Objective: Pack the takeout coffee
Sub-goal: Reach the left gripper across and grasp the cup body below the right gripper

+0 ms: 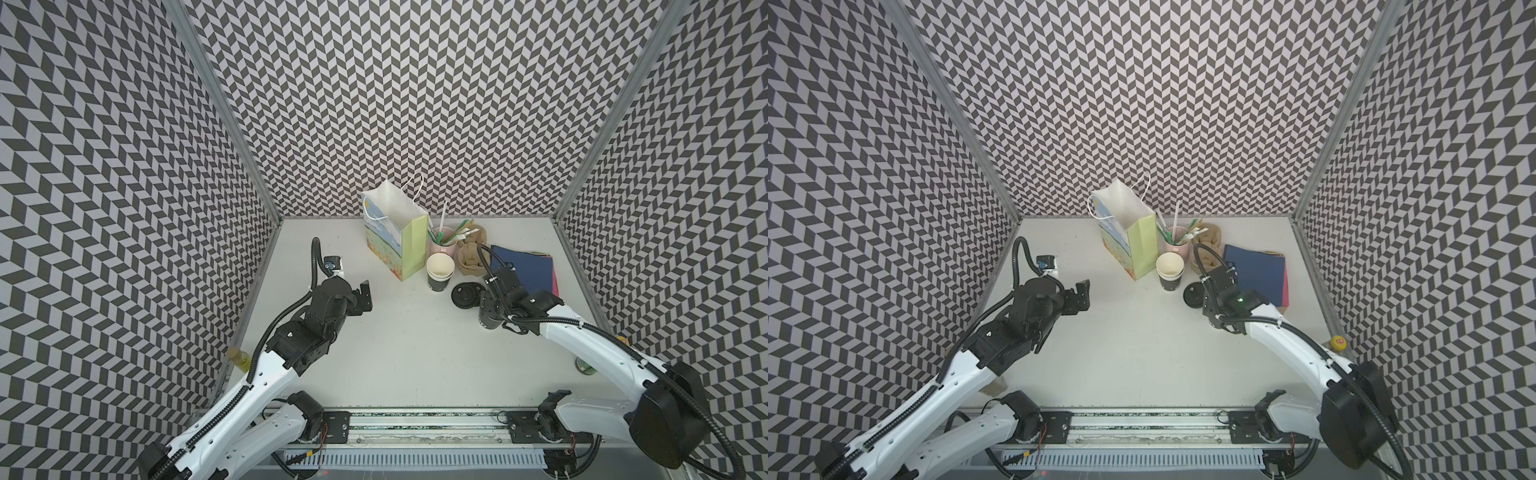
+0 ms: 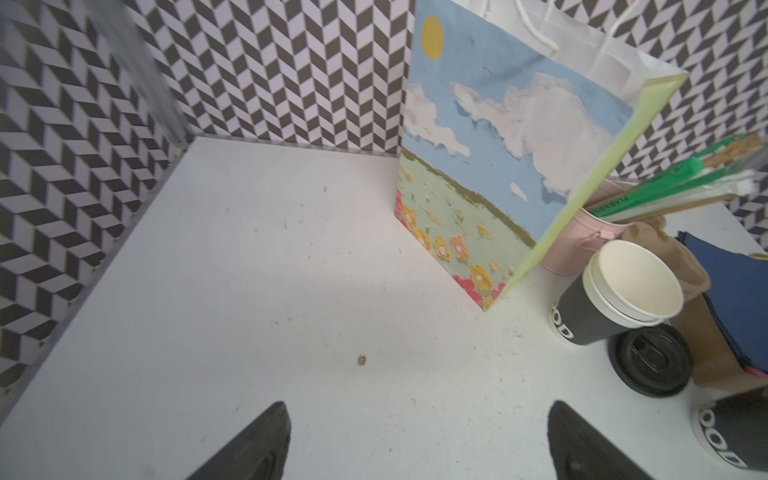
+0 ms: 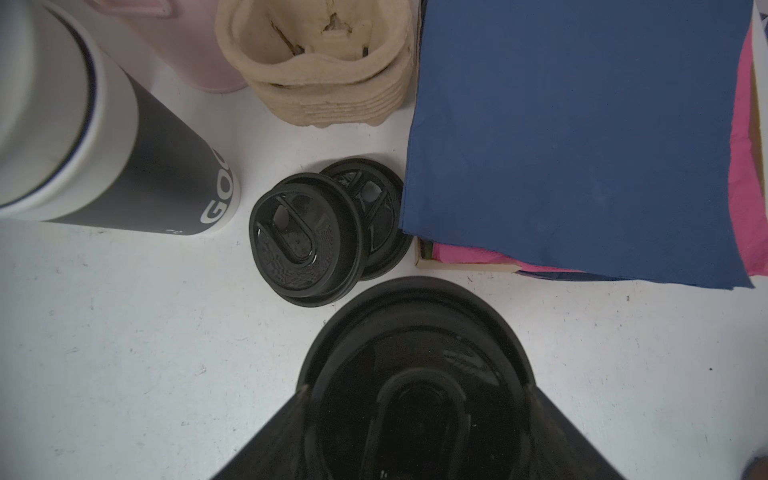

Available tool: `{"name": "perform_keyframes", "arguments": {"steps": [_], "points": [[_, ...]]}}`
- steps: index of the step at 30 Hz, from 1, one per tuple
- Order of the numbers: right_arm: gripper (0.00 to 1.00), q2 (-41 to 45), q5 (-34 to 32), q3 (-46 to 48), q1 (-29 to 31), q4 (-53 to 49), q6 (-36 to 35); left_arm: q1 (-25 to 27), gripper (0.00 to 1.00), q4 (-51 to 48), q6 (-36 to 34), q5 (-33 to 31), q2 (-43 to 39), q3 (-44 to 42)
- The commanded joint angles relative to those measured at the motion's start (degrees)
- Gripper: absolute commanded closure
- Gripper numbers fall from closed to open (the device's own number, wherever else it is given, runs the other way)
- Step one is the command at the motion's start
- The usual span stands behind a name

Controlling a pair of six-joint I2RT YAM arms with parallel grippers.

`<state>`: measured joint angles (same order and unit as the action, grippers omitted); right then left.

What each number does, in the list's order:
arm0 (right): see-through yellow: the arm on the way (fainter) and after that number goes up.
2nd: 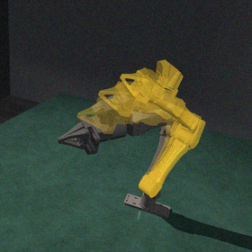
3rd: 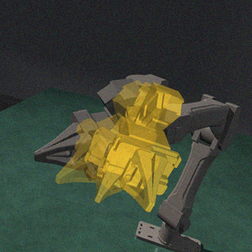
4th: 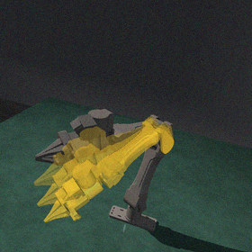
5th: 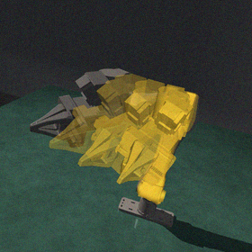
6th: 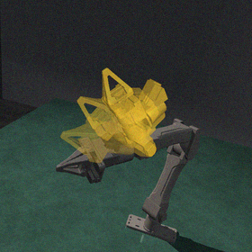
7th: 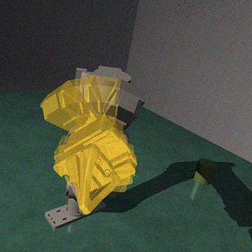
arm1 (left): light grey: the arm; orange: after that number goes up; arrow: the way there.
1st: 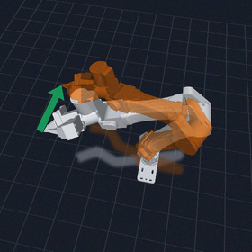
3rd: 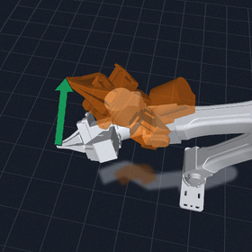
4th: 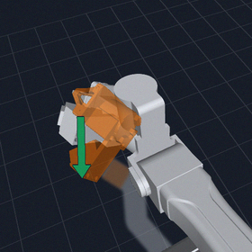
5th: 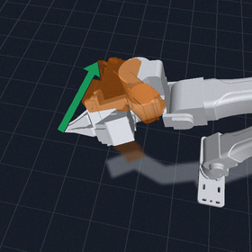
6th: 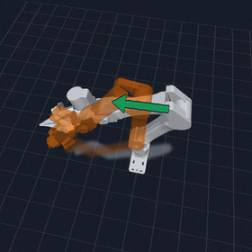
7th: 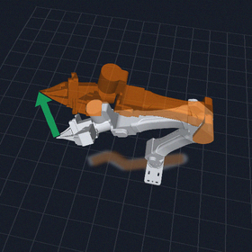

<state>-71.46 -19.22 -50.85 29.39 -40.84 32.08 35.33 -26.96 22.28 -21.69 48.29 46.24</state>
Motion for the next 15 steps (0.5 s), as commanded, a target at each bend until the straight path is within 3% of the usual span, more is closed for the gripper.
{"name": "perform_keyframes", "arguments": {"steps": [1,4,7,11,15], "points": [[0.25,0.4,6.6,0.9,-0.6,-4.4,0.2,2.1,0.05,4.8,-3.3,14.9,-1.2,-1.0],[0.25,0.1,9.0,0.3,-1.2,-5.0,0.9,5.9,0.05,7.1,0.0,23.8,1.0,-0.2],[0.25,-0.4,9.9,-0.2,-1.7,-5.7,1.7,12.5,0.06,12.3,7.8,27.6,4.1,-1.8],[0.25,-1.7,13.3,-1.2,-2.1,-6.8,2.3,22.1,0.06,26.6,16.6,28.9,9.5,-7.4],[0.25,-2.4,15.0,-1.3,-2.1,-6.3,3.6,26.0,0.06,38.4,22.5,28.7,19.1,-9.7]]}}
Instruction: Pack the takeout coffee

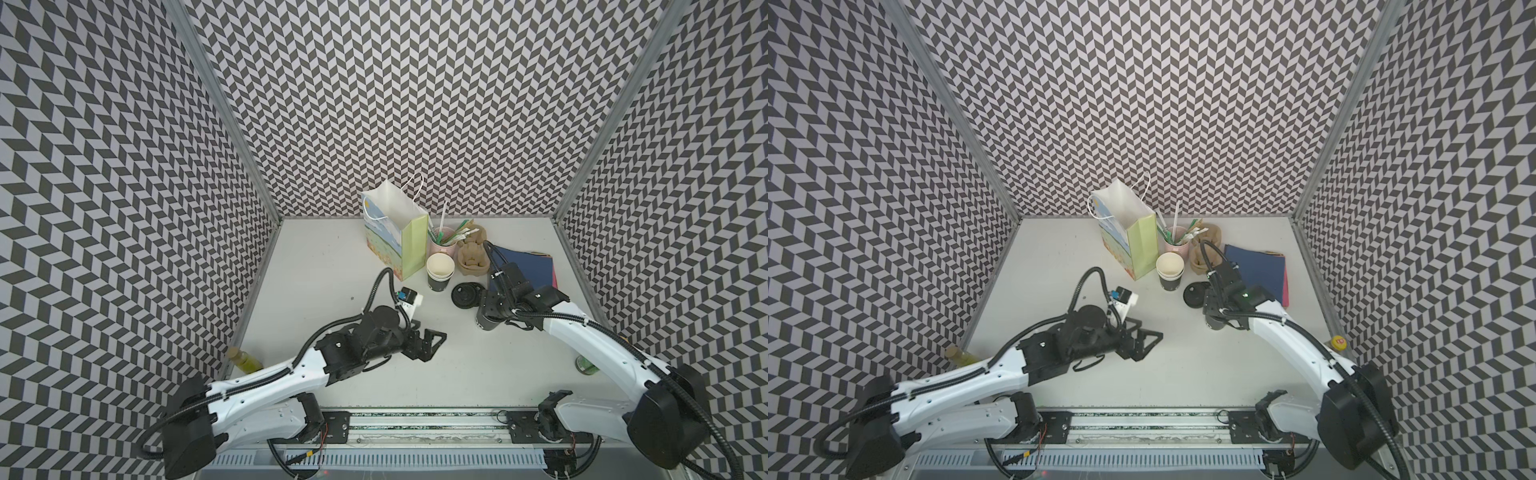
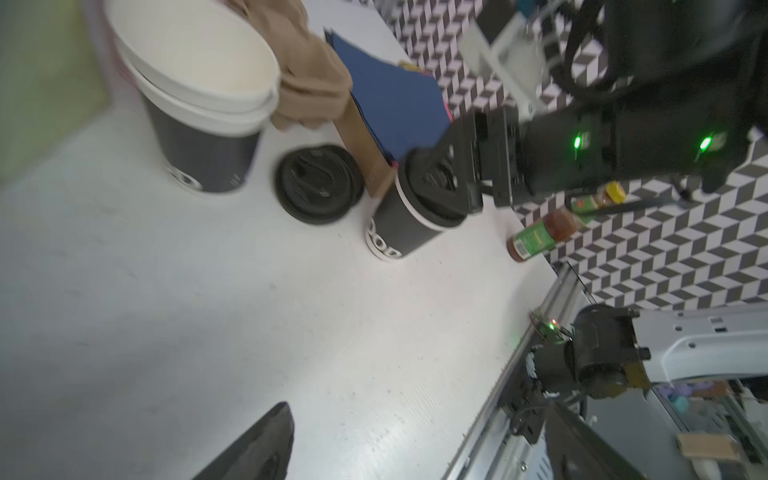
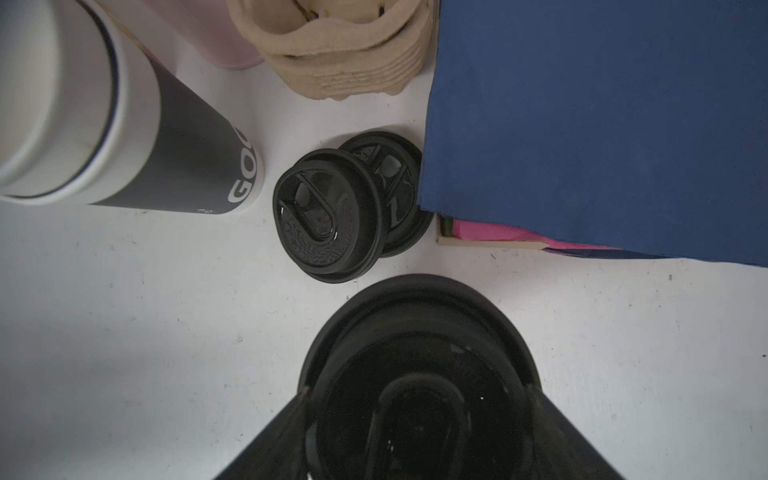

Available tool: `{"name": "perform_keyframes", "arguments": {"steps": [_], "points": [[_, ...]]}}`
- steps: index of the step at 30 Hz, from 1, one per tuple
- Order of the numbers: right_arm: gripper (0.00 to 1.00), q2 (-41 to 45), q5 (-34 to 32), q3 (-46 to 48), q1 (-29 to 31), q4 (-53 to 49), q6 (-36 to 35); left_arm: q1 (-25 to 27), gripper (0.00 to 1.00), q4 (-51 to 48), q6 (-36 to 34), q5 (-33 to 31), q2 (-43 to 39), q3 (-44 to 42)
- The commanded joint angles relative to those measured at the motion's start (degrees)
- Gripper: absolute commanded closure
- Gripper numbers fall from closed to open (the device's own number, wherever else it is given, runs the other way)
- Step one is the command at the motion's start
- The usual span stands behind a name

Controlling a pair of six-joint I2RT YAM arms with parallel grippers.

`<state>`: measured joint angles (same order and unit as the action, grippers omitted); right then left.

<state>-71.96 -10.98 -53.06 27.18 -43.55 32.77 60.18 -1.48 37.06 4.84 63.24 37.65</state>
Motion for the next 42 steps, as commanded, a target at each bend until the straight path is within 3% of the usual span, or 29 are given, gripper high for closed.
{"name": "perform_keyframes", "arguments": {"steps": [1,5,12,25,33,42], "points": [[0.25,-2.0,6.5,0.9,0.1,-3.6,3.4,1.4,0.06,17.0,9.6,3.6,6.7,-2.0],[0.25,-1.8,5.5,1.0,0.1,-3.3,4.3,2.1,0.06,29.7,17.6,7.2,16.0,-2.6],[0.26,-2.5,4.8,1.2,0.1,-3.4,4.8,2.9,0.06,40.1,25.6,8.9,27.8,2.4],[0.26,-3.7,3.3,1.5,0.2,-3.9,5.5,2.2,0.08,35.8,30.4,6.5,40.2,14.5],[0.26,-3.9,2.4,1.2,0.2,-4.5,5.6,1.5,0.12,28.8,31.3,2.7,42.5,17.7],[0.26,-3.5,1.8,2.1,1.8,-4.1,7.1,1.2,0.16,27.5,33.4,-0.2,45.2,20.0]]}}
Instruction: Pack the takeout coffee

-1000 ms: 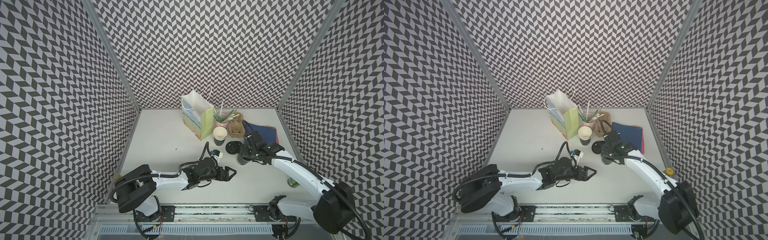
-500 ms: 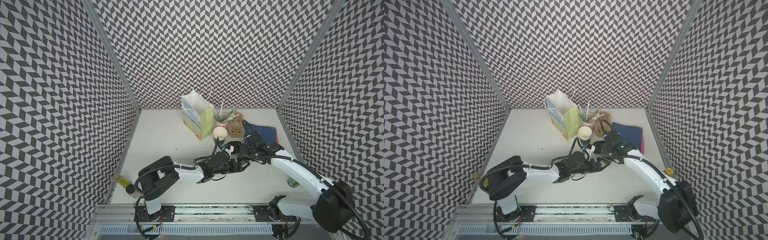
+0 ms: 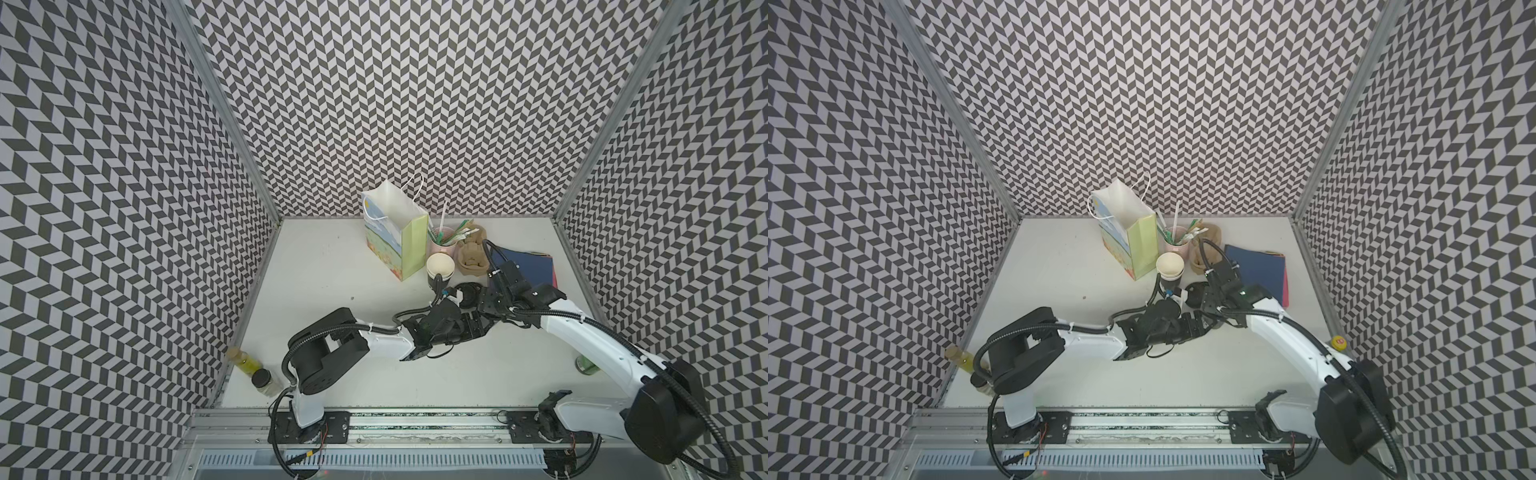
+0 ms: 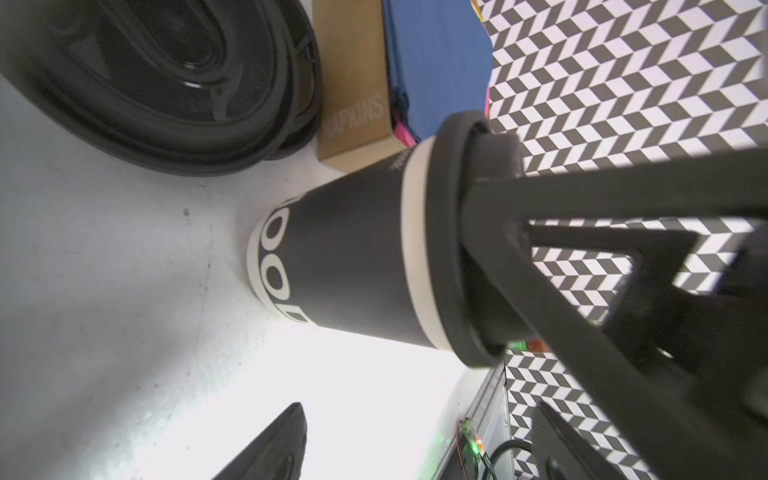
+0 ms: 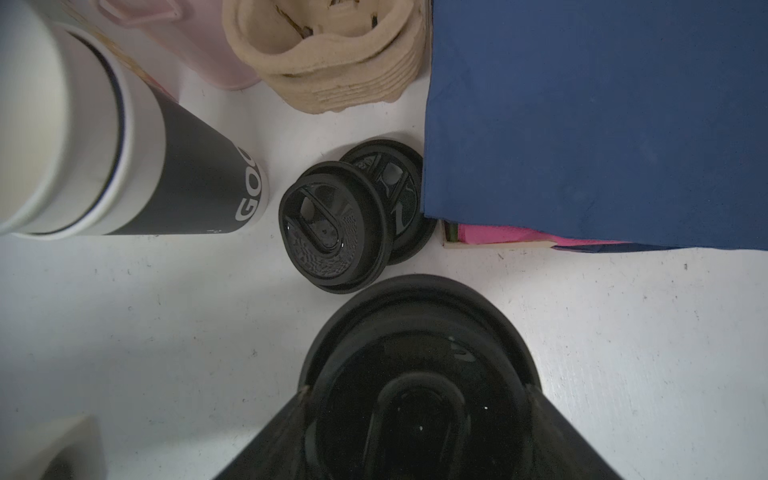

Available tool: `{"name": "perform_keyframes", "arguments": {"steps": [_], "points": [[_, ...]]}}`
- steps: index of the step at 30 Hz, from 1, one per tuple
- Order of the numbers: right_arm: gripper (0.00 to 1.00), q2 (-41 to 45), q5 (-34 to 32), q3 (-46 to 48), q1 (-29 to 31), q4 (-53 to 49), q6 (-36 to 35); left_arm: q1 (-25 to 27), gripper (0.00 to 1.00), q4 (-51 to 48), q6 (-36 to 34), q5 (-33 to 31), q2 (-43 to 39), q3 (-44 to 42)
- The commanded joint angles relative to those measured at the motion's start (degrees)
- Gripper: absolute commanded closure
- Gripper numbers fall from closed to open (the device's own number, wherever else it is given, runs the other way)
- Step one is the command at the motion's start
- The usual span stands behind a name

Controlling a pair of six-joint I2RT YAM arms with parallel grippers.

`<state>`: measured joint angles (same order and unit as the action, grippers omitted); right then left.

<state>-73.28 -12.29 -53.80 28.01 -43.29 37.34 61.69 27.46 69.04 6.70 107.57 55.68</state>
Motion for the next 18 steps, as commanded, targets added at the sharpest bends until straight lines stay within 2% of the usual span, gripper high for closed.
{"name": "perform_keyframes", "arguments": {"steps": [1,9,18], "points": [[0.26,-2.2,3.0,2.8,1.1,-4.4,2.8,-0.6,0.16,-1.1,1.6,-2.2,1.0,1.9],[0.26,-3.3,1.5,3.5,3.0,-4.4,4.2,-1.7,0.17,2.8,3.6,-3.1,0.4,0.2],[0.26,-3.6,0.9,3.5,5.1,-4.7,5.7,-2.0,0.18,12.6,6.8,-2.7,-1.4,-5.7]]}}
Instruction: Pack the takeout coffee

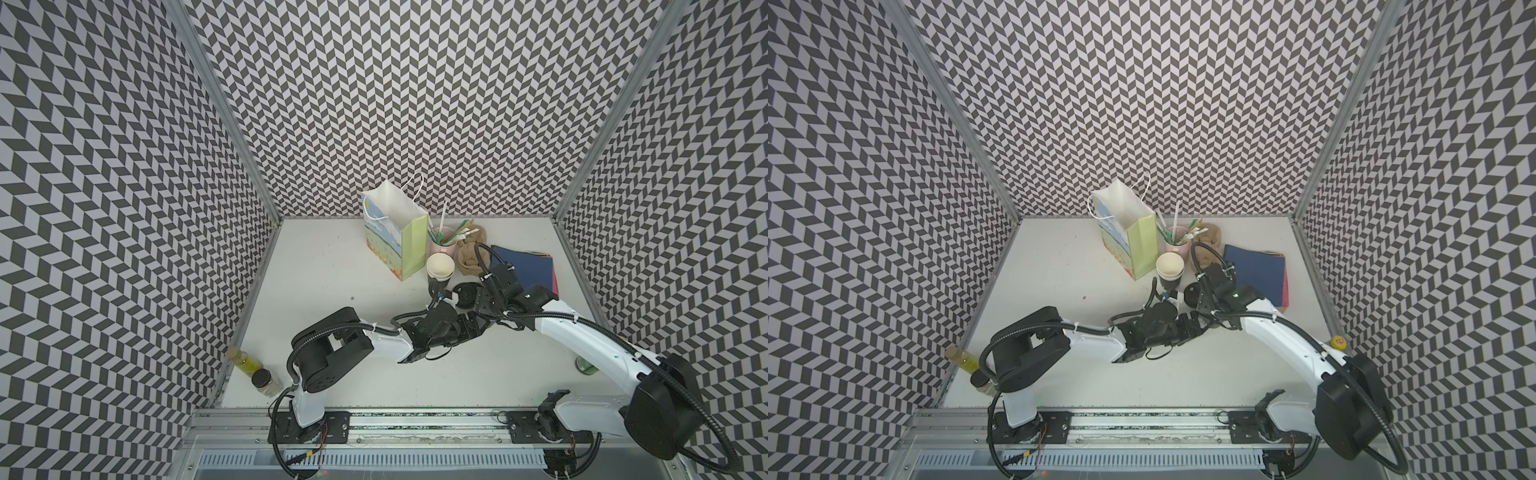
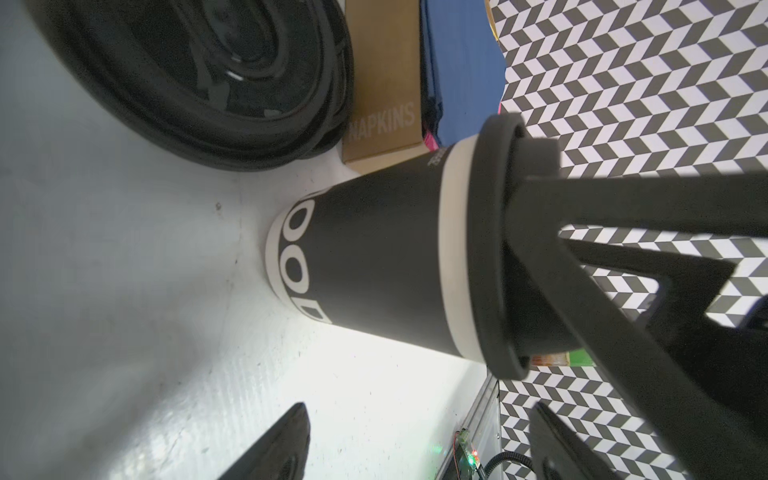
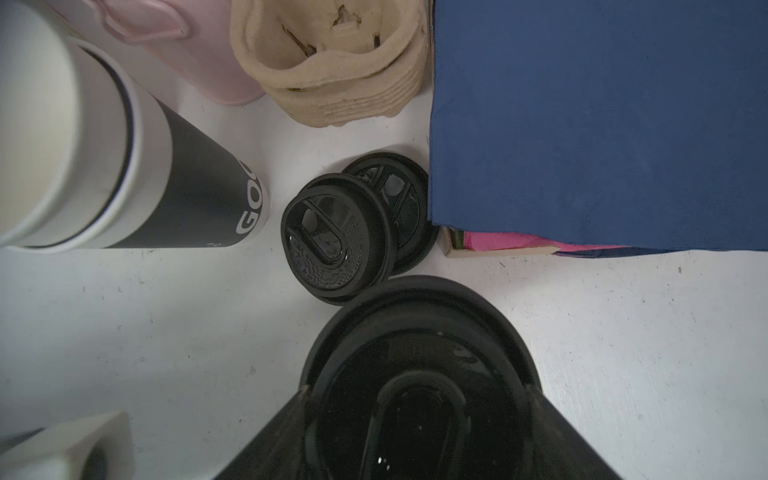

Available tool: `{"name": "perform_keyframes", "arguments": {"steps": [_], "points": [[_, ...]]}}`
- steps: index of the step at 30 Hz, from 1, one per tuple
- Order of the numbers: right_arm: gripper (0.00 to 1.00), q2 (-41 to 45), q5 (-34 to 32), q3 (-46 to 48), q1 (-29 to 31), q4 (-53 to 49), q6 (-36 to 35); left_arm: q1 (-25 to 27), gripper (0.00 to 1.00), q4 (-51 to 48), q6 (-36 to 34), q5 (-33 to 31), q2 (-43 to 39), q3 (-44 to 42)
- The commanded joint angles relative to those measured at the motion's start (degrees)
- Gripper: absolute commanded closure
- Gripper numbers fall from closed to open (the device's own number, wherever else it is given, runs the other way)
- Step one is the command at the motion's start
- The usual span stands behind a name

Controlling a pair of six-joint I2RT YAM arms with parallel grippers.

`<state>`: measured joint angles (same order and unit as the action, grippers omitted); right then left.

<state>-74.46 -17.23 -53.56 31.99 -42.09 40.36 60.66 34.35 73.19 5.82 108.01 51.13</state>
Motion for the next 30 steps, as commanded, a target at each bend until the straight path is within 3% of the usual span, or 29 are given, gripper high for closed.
{"name": "perform_keyframes", "arguments": {"steps": [1,30], "points": [[0.26,-2.5,6.0,3.3,1.1,-5.9,2.7,-1.0,0.18,5.0,2.5,-1.8,-1.7,-0.9],[0.29,-2.6,8.5,4.3,3.2,-4.3,3.9,0.7,0.21,6.2,2.8,-0.4,1.6,3.0]]}}
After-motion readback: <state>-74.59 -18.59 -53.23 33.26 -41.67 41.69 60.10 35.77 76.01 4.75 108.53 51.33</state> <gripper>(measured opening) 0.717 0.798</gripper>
